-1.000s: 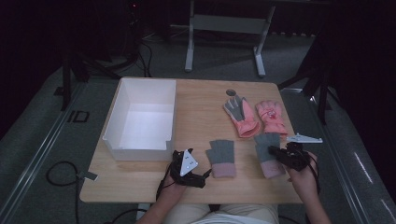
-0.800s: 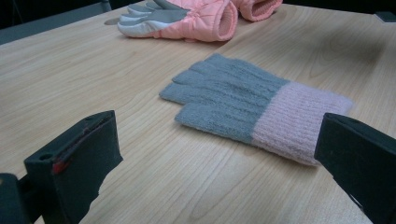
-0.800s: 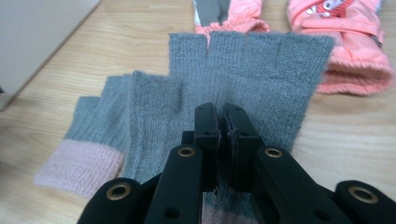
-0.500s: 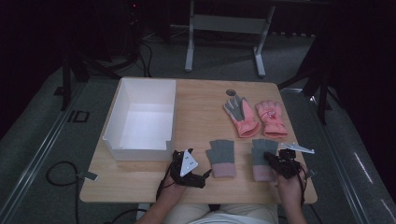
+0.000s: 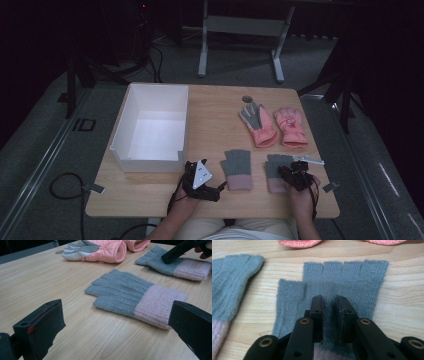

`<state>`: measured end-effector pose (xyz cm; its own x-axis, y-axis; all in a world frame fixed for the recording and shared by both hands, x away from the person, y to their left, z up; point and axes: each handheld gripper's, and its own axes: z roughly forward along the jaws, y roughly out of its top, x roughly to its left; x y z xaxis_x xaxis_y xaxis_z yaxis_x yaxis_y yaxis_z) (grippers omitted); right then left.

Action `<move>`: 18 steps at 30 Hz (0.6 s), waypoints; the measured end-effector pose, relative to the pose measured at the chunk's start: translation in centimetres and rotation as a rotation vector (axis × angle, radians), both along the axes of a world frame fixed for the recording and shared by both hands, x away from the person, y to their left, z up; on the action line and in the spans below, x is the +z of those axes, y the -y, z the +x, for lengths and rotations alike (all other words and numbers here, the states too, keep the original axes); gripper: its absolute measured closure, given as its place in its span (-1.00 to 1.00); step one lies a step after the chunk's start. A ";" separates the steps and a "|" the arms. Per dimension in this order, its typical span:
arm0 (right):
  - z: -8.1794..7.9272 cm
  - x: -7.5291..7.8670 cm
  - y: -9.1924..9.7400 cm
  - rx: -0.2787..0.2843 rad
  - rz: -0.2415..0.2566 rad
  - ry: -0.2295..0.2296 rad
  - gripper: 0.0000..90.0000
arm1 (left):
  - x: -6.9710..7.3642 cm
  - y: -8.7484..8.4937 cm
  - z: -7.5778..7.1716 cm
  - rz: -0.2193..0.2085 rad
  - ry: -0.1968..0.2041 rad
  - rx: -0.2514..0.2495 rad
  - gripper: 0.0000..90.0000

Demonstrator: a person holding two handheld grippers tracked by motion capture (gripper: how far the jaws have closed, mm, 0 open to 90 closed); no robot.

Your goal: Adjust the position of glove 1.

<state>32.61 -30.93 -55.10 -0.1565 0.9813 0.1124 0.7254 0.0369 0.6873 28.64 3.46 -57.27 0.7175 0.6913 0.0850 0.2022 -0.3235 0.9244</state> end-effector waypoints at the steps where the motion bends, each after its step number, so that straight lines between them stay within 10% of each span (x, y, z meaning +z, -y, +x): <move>1: 0.0 0.0 0.0 0.000 0.000 0.000 0.67 | 0.0 0.0 0.0 -0.002 0.000 0.000 -1.00; 7: -0.2 1.1 0.9 0.050 -0.014 0.033 0.47 | 0.0 0.0 0.0 0.002 0.004 -0.002 -1.00; 13: 0.6 2.2 2.3 0.249 -0.056 0.040 0.32 | 0.0 0.0 0.0 0.004 0.003 -0.003 -1.00; 18: 1.4 2.7 2.7 0.451 -0.184 0.002 0.30 | 0.0 0.1 -0.1 0.008 0.005 -0.002 -1.00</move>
